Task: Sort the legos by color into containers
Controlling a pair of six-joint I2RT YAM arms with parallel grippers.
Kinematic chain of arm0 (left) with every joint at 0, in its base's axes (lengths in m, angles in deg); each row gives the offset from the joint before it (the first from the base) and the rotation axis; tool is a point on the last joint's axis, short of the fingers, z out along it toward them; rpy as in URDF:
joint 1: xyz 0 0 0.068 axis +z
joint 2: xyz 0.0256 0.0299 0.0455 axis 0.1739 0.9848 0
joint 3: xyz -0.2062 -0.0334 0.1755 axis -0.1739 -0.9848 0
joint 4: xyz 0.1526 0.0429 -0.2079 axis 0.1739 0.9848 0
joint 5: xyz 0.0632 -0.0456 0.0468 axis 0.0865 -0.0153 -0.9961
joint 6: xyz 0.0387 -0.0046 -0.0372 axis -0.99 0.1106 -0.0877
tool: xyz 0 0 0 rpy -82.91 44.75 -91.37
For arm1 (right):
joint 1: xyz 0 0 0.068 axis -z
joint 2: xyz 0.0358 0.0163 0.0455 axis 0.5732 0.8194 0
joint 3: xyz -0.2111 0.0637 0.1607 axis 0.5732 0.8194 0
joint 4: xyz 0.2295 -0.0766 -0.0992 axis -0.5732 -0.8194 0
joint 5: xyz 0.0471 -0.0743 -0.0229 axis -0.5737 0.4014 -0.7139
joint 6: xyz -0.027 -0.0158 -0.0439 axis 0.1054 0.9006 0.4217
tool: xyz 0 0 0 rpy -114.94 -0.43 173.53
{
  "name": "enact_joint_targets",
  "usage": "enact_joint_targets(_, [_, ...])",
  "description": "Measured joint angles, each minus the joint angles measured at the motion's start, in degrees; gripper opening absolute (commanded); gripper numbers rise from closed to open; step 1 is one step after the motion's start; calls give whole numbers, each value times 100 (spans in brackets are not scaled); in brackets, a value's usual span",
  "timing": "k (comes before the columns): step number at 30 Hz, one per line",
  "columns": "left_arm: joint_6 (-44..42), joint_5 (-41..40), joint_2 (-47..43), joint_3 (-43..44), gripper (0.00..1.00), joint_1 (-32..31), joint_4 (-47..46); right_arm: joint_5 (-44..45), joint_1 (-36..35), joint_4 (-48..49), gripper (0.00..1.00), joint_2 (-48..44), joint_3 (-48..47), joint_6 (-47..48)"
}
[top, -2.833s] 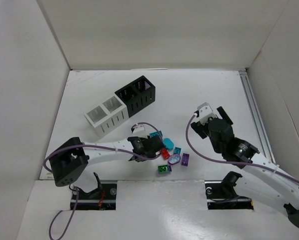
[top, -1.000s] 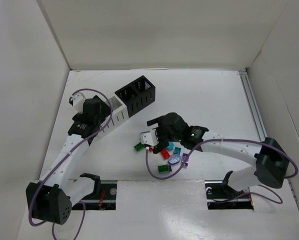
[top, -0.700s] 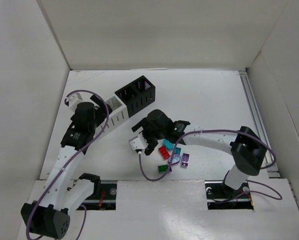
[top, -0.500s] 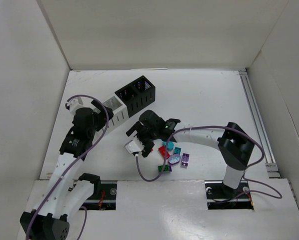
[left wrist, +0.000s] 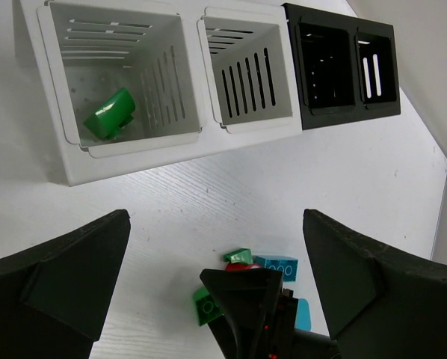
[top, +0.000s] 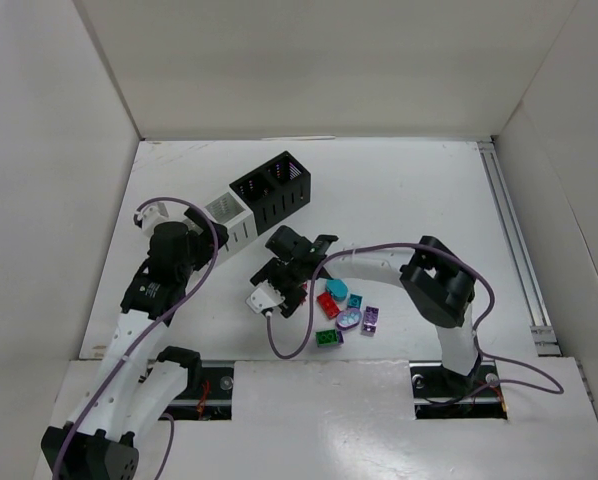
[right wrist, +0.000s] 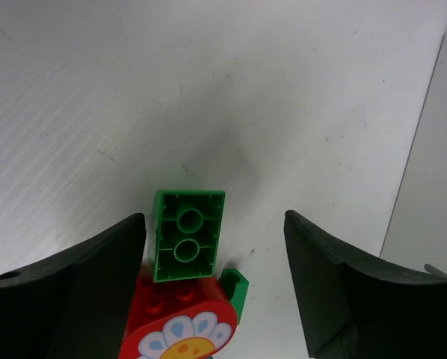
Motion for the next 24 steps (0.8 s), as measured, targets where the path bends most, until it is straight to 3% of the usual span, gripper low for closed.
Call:
enact_joint_targets(5, [31,7,-4,0,100,0,-9,90,0,-2,65,26,-17,-144])
enact_joint_targets(13, [74,-42,-94,0,100,0,76,164,0,-107,61,199,-186,-328])
enact_joint_targets(21, [101,-175,-243,55,100,2,339,44,13,-186,26,323,-310,-501])
enact_joint_targets(24, [140,-249,-317,114,100,0,433,-42,44,-188,23,323,-310,-511])
